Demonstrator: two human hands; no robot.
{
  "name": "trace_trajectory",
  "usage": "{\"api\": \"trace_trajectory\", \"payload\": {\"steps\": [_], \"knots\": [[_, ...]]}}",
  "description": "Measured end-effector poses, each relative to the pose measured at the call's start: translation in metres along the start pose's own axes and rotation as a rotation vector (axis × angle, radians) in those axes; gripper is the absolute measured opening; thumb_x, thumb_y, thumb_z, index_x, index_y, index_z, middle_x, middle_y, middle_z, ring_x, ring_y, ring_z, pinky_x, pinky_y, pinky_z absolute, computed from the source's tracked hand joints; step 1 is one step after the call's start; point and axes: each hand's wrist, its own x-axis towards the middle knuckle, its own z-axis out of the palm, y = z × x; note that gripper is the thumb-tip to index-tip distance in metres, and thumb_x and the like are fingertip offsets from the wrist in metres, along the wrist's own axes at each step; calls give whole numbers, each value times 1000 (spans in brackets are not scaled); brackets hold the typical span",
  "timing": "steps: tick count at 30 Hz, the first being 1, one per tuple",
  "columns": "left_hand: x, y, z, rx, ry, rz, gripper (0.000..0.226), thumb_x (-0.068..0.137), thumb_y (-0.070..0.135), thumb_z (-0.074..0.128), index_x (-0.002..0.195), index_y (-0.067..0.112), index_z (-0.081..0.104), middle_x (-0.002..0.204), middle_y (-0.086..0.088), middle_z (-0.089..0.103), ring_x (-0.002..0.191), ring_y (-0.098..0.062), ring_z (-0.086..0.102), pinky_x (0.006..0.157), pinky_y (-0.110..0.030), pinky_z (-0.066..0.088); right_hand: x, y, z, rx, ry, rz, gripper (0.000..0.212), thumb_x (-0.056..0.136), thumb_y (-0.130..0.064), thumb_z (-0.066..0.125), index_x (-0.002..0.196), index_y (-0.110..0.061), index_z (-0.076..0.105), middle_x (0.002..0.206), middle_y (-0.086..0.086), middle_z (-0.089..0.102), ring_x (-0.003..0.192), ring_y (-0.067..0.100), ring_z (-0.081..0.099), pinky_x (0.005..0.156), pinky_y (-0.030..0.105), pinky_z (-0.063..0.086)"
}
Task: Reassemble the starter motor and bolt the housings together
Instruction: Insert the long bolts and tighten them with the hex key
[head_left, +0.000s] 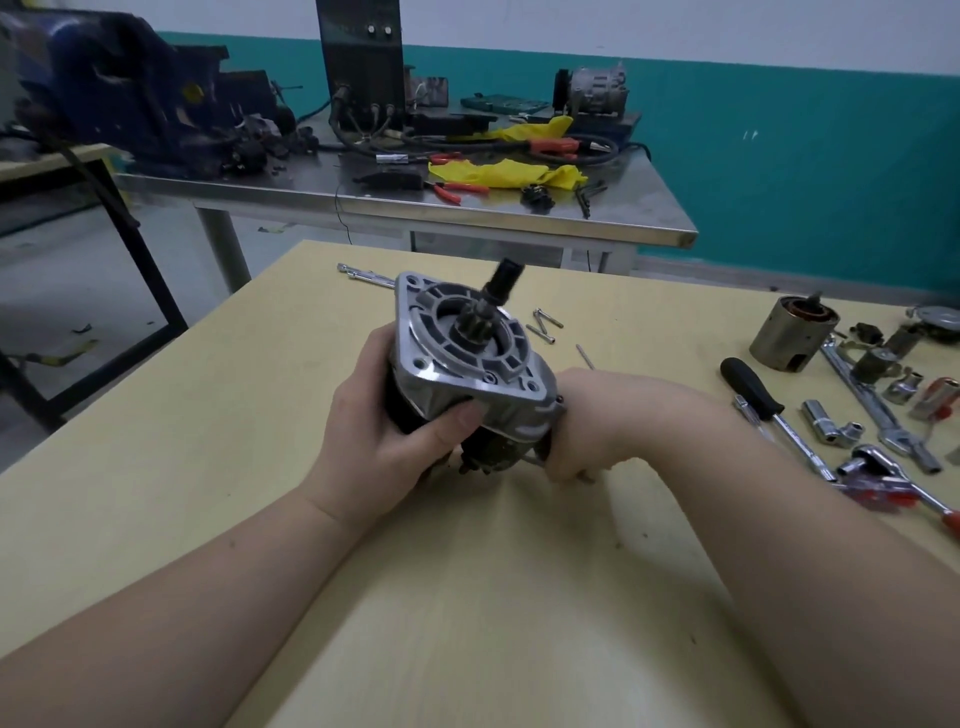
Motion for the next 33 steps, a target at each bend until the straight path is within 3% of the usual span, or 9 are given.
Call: {"api": "trace_trajectory", "payload": {"steps": [3, 7, 9, 11, 14, 19, 23, 28, 33], "knots": [[2, -2, 0, -75, 94, -44, 55, 86, 45, 80, 135, 39, 56, 131, 18, 72, 126, -9, 68, 99, -19, 53, 8, -8, 7, -116, 64, 33, 18, 76, -11, 70, 67, -19, 58, 60, -1, 61, 51, 18, 58, 46, 23, 44], [3, -3, 0, -88, 140, -62, 50, 86, 45, 79, 131, 40, 56, 128, 18, 73, 123, -9, 68, 98, -18, 52, 13, 4, -7, 46, 224, 117, 9, 85, -6, 64, 92, -5, 69, 87, 11, 73, 72, 27, 73, 61, 44, 63], [4, -4, 0, -86, 135, -66, 50, 86, 45, 80, 130, 44, 57, 128, 19, 73, 123, -8, 68, 97, -17, 52, 9, 15, -20, 407, 503, 120, 25, 90, -4, 63, 113, -12, 65, 97, 7, 69, 78, 26, 71, 63, 44, 61], [4, -4, -1, -83, 131, -64, 49, 86, 46, 81, 129, 53, 58, 128, 18, 73, 123, -7, 68, 97, -16, 52, -4, 12, -30, 988, 772, -84, 38, 94, 0, 65, 127, -18, 62, 95, 3, 68, 75, 21, 70, 64, 41, 62], [4, -4, -3, -62, 126, -56, 47, 86, 48, 81, 125, 61, 58, 127, 20, 73, 121, -5, 68, 96, -15, 52, -24, -8, -34, 1474, 836, -505, 32, 95, 0, 64, 124, -14, 67, 89, 2, 68, 80, 24, 68, 68, 35, 59], [3, -4, -4, -71, 112, -57, 48, 86, 47, 81, 128, 51, 57, 126, 20, 73, 119, -5, 69, 94, -15, 52, -35, -39, -22, 1283, 807, -664, 12, 102, -3, 64, 109, -10, 71, 92, 18, 70, 75, 45, 61, 51, 36, 48], [4, -2, -5, -70, 104, -55, 48, 86, 47, 81, 125, 62, 57, 128, 18, 73, 121, -7, 69, 95, -16, 54, -35, -45, -19, 1226, 823, -667, 15, 103, -2, 61, 108, -13, 70, 93, 24, 68, 75, 58, 53, 50, 40, 42], [5, -2, -6, -57, 104, -65, 48, 84, 61, 83, 124, 63, 57, 126, 20, 74, 118, -4, 70, 94, -16, 53, -37, -44, -23, 1037, 865, -714, 13, 101, -7, 62, 109, -17, 68, 97, 4, 74, 86, 17, 70, 67, 18, 50], [7, -5, -10, -3, 83, -83, 74, 69, 84, 81, 131, 55, 52, 127, 28, 70, 121, 2, 67, 94, -12, 51, -39, -50, -22, 993, 887, -736, 6, 100, -9, 67, 101, -14, 65, 94, 7, 76, 82, 13, 73, 61, 20, 54]]}}
